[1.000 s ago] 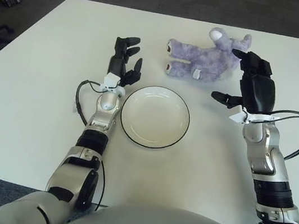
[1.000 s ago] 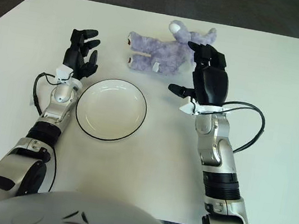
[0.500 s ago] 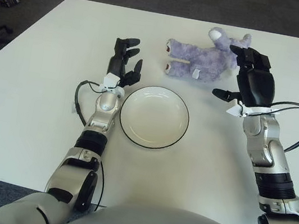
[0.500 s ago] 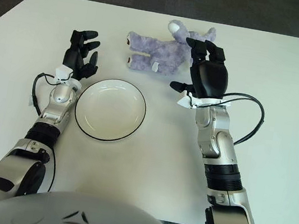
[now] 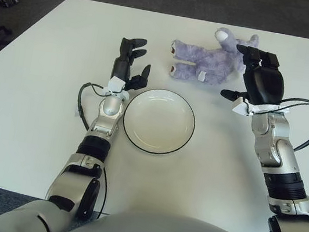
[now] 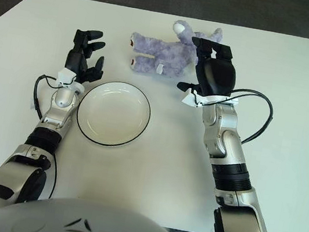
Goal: Put the doll into the plate.
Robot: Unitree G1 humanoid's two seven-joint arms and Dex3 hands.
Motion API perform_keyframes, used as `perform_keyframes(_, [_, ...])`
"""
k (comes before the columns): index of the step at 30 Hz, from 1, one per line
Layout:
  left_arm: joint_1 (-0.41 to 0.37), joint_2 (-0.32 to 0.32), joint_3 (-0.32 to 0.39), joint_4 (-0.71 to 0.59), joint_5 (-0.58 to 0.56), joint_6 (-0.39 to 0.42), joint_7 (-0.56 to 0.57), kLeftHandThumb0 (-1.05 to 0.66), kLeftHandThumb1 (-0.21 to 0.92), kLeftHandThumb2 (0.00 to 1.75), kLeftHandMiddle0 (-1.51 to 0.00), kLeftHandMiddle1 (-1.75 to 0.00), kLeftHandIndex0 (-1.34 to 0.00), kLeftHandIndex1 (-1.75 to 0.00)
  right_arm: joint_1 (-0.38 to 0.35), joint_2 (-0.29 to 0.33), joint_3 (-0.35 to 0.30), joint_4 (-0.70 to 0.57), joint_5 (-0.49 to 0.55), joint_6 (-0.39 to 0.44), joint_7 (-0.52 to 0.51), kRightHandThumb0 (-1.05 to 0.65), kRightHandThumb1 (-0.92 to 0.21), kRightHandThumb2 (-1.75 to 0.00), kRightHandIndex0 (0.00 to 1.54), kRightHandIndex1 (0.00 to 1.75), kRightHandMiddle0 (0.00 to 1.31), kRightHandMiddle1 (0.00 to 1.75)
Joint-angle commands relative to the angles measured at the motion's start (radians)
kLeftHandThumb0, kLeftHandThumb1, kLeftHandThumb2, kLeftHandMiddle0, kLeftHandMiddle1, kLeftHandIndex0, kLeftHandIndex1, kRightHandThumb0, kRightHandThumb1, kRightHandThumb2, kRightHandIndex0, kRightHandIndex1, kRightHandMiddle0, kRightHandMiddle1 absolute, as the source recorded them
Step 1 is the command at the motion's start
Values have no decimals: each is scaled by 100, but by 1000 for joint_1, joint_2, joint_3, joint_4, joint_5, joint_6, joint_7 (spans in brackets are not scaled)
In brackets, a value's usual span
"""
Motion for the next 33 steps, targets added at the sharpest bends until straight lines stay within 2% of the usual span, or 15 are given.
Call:
perform_keyframes(1, [69,8,-6,53,25,-24,21,-55,62,83,-18,-103,0,-118,-14,-13,5,7,1,3,4,-67,-36,-83,3,65,0,58])
perform_keyframes(3, [65,16,-8,51,39,-27,27,-56,61,83,-18,-103,0,-118,-15,-12,4,10,8,0,4,-67,-36,-83,2,65,0,58])
perform_keyframes(9, [50,43,-14,38,71,-34,34,-53,56,87,-17,-105,0,-113,-13,-11,4,9,18,-6,1,-67,-38,-82,1,49,0,54])
perform_keyframes(14, [10,93,-24,40,141,-50,62,-46,47,95,-10,-107,0,-108,-1,-15,4,-2,29,-23,-2,-73,-45,-76,3,39,0,56])
perform_keyframes(20, [-12,131,-41,2,199,-11,68,-41,37,101,-2,-108,0,-106,20,-18,3,-12,34,-40,-3,-74,-47,-74,2,35,0,57])
perform_keyframes(28, [-4,152,-62,-87,232,50,52,-41,28,102,0,-91,0,-100,39,-18,0,-27,31,-30,6,-68,-42,-77,4,30,0,49])
perform_keyframes(33, [-6,150,-89,-155,293,85,73,-43,25,102,0,-81,0,-97,46,-15,-2,-45,14,-3,15,-69,-43,-78,8,30,0,52])
